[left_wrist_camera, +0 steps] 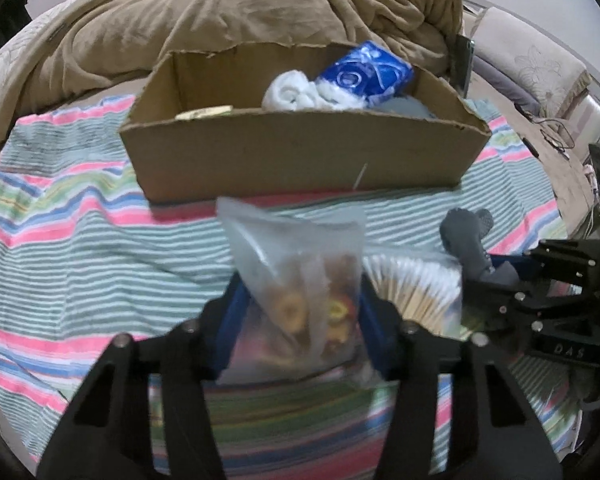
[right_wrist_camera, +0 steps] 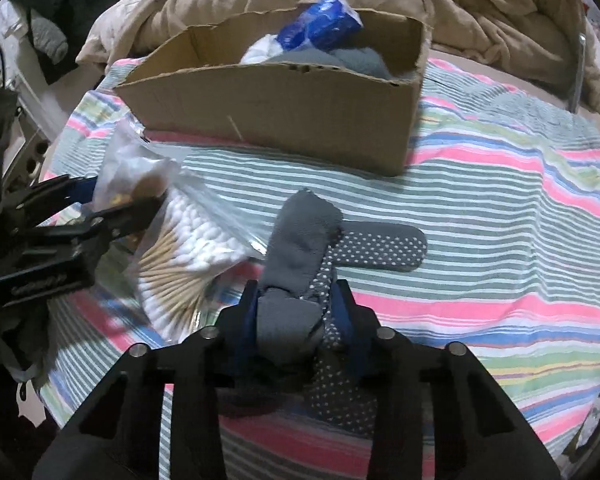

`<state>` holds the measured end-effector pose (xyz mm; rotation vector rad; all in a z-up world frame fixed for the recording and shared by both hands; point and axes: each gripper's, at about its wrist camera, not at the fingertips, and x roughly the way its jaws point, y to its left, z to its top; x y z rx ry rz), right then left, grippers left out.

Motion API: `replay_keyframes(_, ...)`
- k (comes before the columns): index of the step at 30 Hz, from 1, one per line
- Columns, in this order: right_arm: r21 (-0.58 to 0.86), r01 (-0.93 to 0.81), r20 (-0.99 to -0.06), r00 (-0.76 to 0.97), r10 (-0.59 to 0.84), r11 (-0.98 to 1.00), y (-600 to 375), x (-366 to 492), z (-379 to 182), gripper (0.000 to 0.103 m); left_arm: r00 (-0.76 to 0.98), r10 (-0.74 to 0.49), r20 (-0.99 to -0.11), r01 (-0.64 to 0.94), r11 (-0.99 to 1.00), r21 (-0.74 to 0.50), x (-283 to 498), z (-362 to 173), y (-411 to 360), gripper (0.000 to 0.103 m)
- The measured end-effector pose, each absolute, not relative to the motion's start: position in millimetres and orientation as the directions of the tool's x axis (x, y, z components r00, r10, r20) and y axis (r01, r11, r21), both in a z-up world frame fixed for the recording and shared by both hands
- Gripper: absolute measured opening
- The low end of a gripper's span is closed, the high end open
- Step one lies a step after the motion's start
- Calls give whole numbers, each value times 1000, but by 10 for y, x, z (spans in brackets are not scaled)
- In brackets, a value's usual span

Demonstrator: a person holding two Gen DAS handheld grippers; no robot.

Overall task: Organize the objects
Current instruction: 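Grasp the clear snack bag with the left tool while the right tool grasps the grey dotted sock, then carry the snack bag and dotted sock into the box and release both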

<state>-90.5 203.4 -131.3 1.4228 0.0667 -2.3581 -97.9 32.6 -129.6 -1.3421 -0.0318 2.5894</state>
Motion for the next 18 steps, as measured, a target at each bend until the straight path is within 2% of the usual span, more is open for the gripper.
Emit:
replay_keyframes(5,161,354,-849,-426,-312,-921,2005,-872,-1210,33,-559,236,-795,-183,-970,-160,-930,-1261,274,47)
replay_keyframes(18,192,361,-793,-491,-361,-912,2063,-803,-739,33,-609,272,-745,-164,-962,-217,-706,-883,68,47)
